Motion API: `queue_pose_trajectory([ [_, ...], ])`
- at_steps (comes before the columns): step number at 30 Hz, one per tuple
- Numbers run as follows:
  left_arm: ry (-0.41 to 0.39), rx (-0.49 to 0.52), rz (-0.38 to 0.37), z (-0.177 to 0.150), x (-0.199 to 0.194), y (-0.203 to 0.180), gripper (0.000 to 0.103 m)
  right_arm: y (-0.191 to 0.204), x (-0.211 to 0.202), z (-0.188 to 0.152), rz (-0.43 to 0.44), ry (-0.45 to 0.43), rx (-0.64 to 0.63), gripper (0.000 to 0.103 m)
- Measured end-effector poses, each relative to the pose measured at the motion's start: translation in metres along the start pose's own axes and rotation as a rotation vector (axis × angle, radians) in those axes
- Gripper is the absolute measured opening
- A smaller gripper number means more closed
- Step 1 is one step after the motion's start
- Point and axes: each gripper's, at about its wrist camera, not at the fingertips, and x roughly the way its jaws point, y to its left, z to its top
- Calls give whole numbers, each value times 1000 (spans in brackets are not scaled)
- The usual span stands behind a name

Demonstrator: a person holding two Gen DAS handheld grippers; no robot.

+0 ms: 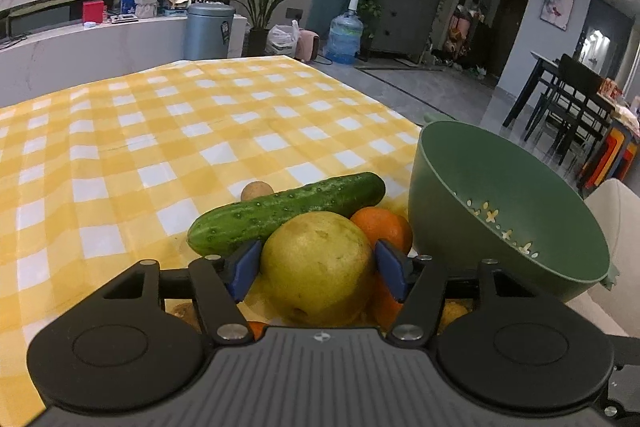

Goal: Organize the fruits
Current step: 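Grasp the second yellow-green pear with the left tool, then lift the pear with the left tool and drop it into the green colander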

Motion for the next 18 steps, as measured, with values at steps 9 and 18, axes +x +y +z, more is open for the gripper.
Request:
queue_pose_trajectory([
  [9,-52,-54,-16,1,-18,5,71,-9,-6,1,21,-27,74,64],
  [18,-160,-153,-61,18,-63,10,71,-10,-25,2,146,-140,144,64],
])
